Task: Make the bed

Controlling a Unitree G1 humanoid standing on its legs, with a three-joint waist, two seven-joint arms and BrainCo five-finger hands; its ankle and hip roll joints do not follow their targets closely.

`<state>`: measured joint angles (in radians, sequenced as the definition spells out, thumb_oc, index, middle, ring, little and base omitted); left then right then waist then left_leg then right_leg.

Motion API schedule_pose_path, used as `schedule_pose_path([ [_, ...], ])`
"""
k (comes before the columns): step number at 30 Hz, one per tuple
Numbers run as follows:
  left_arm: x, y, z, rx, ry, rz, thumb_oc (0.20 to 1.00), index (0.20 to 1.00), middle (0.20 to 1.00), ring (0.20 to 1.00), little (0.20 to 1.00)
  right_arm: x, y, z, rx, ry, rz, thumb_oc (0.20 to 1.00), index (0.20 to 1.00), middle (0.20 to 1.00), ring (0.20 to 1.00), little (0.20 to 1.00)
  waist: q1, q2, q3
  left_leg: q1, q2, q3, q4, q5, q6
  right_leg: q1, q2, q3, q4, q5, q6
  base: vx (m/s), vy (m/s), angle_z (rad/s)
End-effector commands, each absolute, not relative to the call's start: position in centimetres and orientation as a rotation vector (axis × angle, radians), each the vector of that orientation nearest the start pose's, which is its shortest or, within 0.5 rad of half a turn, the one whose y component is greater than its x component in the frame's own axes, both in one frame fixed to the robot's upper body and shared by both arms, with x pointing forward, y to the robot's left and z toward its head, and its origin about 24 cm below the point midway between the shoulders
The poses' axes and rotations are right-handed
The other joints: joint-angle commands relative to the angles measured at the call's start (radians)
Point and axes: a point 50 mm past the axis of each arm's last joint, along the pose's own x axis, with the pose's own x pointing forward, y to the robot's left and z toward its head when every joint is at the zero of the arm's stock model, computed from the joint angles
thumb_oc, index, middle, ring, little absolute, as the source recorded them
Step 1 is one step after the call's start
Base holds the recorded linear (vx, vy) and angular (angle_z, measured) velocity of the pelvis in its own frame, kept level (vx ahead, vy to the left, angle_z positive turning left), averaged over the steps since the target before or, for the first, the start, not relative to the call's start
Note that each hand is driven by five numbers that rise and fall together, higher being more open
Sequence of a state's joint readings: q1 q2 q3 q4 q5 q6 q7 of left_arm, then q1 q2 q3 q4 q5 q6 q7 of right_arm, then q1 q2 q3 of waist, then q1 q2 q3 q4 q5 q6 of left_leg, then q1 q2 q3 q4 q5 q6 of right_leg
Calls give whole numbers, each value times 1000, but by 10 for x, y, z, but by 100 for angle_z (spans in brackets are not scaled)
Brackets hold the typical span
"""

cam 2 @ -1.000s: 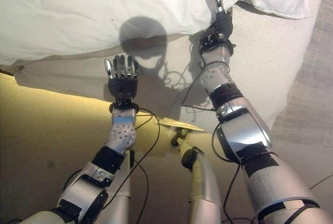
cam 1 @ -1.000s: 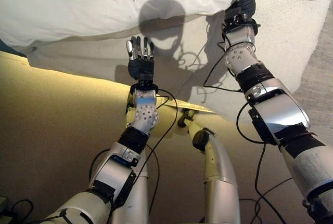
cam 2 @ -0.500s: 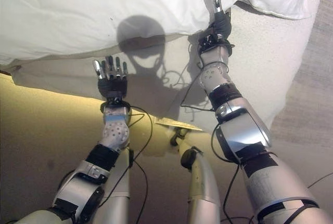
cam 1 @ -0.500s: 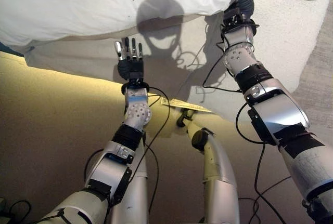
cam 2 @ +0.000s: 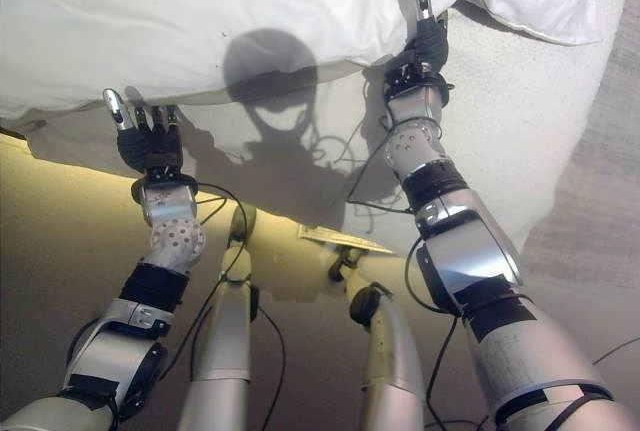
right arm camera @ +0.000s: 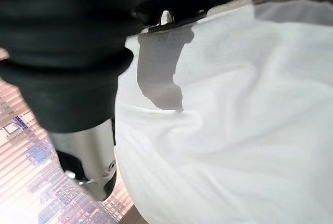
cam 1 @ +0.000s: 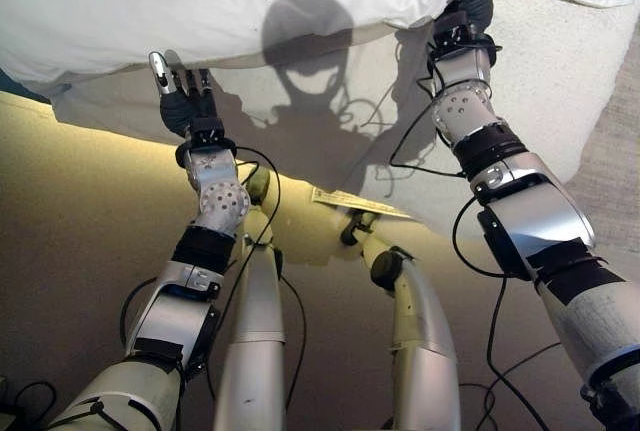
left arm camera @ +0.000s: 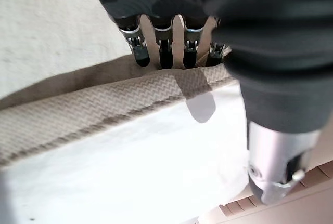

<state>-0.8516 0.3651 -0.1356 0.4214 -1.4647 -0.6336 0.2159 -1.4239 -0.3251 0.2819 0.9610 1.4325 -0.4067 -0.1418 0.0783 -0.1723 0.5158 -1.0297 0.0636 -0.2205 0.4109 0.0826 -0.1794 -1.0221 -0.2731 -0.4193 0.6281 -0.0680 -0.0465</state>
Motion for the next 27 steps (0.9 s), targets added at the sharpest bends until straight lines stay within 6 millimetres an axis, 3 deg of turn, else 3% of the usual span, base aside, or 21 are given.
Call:
schedule_pose_path([
  [1, 357, 222, 254, -1083, -817, 151, 1000, 1000, 1000, 1000, 1000, 400, -126, 347, 901, -637, 192, 1000, 1000, 1000, 1000, 1000, 18, -9, -59, 13, -56, 37, 37, -104, 114, 22, -10, 60, 23, -38, 195, 0, 0, 0],
  [11, 360, 230, 269, -1002, -830, 138, 1000, 1000, 1000, 1000, 1000, 402, -128, 342, 852, -625, 190, 1000, 1000, 1000, 1000, 1000, 16, 7, -62, -3, -60, 42, 65, -111, 122, 15, -10, 73, 27, -32, 196, 0, 26, 0],
  [27, 354, 227, 293, -1004, -915, 62, 1000, 1000, 1000, 1000, 1000, 402, -137, 329, 842, -614, 181, 1000, 1000, 1000, 1000, 1000, 16, 14, -63, -32, -92, 81, 196, -182, 156, 24, -26, 102, 21, 7, 215, -3, 81, -1],
])
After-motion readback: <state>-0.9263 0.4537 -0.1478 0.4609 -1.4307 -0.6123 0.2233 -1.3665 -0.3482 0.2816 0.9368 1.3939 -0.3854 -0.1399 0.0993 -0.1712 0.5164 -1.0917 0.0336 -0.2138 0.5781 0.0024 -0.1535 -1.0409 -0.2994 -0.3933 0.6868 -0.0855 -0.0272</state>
